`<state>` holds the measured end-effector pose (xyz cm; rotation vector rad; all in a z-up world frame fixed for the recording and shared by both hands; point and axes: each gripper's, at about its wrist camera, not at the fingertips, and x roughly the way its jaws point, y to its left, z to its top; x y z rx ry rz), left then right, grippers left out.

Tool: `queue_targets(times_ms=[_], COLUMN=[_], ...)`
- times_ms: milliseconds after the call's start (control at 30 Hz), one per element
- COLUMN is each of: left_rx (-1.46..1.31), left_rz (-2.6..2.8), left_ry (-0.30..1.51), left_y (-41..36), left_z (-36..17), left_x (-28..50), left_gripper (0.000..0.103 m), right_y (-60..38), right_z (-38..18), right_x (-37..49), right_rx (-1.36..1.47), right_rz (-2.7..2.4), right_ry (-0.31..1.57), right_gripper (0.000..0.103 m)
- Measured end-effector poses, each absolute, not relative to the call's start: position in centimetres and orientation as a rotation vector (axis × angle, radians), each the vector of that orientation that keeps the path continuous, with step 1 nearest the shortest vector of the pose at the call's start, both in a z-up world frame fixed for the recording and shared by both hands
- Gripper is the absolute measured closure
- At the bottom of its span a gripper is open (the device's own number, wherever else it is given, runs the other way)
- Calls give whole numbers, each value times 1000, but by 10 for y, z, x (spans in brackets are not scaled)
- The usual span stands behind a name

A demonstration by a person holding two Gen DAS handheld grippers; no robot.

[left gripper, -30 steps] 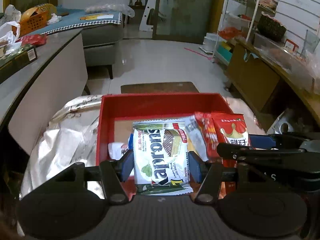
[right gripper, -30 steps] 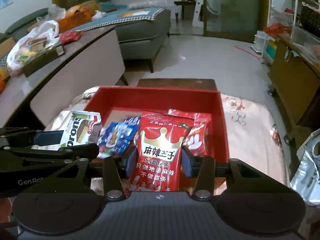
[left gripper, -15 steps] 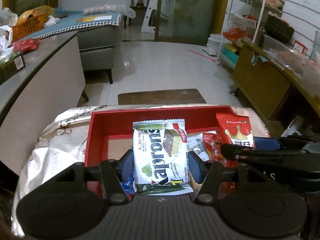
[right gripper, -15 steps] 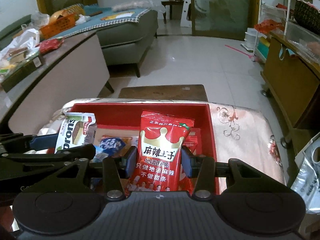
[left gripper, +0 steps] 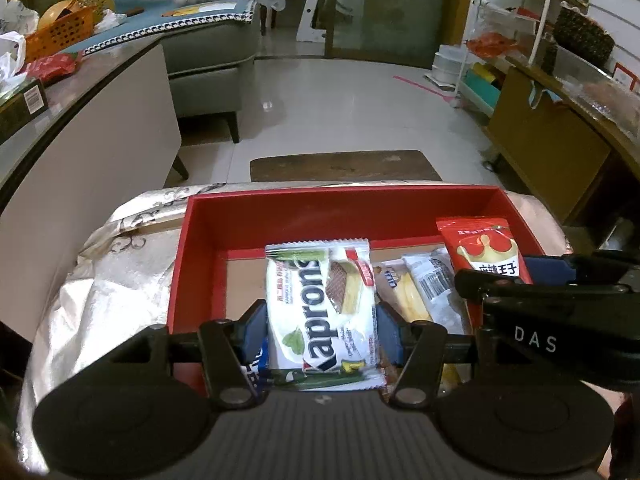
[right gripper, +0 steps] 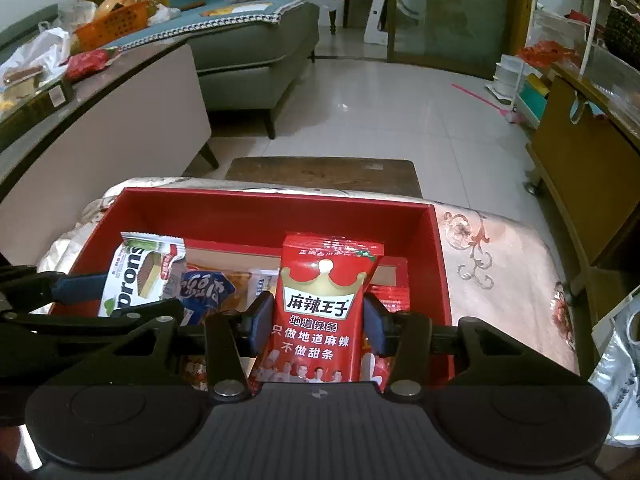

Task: Organize snacks
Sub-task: 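Carry the Kaprons wafer and spicy-strip packet into the red box and release both, then move the left tool to the yellow smiley packet and grasp it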

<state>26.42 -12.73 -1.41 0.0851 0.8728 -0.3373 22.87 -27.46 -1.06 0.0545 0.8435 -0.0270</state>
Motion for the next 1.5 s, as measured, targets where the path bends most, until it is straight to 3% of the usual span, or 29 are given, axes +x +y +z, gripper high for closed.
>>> queue_targets(times_ms=[433,867,1167,1500], left_rx=[105,168,321,484], left_rz=[-349,-591,-928,-938], left_ry=[859,838,930,980], left_y=[-123,-143,-208,-253], left_z=[-7,13,-19,-69], left_x=[256,190,130,123], left_gripper=[47,46,45,46], right_y=[-283,-308,-347,-382], right_z=[-3,15,22,0], right_x=[216,155,100,81], right_rx=[73,130,191,241], right_rz=[-48,-77,-118,-146], right_ry=[838,818,818,888], right_gripper=[40,39,34,34])
